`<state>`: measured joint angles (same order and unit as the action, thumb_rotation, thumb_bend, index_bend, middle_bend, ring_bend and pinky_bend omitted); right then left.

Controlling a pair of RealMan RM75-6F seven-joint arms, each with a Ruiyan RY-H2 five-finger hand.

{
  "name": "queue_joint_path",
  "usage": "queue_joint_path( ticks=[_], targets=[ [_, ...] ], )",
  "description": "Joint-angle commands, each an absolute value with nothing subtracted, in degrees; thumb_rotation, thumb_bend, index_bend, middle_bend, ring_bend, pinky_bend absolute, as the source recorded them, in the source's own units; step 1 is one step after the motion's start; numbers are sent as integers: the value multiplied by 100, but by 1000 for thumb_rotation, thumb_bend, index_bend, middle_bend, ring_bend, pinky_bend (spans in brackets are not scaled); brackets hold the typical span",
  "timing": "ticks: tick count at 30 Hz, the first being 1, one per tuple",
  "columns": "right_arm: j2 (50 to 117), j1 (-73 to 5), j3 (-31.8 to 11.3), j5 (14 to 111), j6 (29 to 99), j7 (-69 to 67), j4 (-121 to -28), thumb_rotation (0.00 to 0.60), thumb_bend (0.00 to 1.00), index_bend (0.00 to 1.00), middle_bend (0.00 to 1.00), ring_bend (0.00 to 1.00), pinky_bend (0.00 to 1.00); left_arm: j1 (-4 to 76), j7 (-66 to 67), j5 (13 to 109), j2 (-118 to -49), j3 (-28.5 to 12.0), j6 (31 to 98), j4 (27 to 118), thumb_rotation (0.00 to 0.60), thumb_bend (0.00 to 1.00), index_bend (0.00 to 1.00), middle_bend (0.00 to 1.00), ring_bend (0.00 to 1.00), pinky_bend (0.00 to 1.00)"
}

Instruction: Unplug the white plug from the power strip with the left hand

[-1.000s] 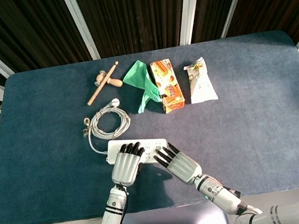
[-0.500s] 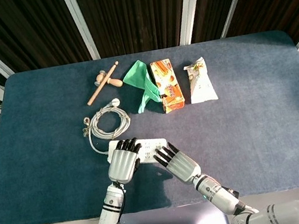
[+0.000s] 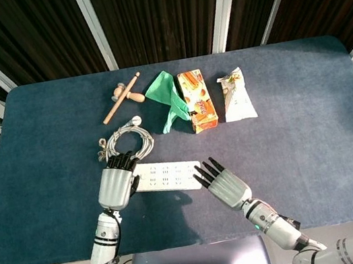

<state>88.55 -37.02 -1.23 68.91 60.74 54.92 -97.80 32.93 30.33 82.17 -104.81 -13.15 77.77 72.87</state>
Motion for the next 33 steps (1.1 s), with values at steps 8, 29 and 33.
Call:
queue_joint_path(
  ticks=[8,29,33],
  targets=[
    [7169,-3171,143,7951,6846,4285,-11014,600,766,0,12,0,59,2998,2374,7272,-9977,-1407,7107,7048,600,532,386,551,369,278],
    [6138,-2560,333,8172,7181,3619,-11353,600,679,0,0,0,58,2926,1554,7263,-9407,-1316,6907,7639,600,423,0,2,9,147],
    [5581,-1877,606,8348,7972,3294,-11526,600,543,0,0,0,53,2432,1143,7933,-8588,-949,7628,8564,600,426,0,26,10,137]
  ],
)
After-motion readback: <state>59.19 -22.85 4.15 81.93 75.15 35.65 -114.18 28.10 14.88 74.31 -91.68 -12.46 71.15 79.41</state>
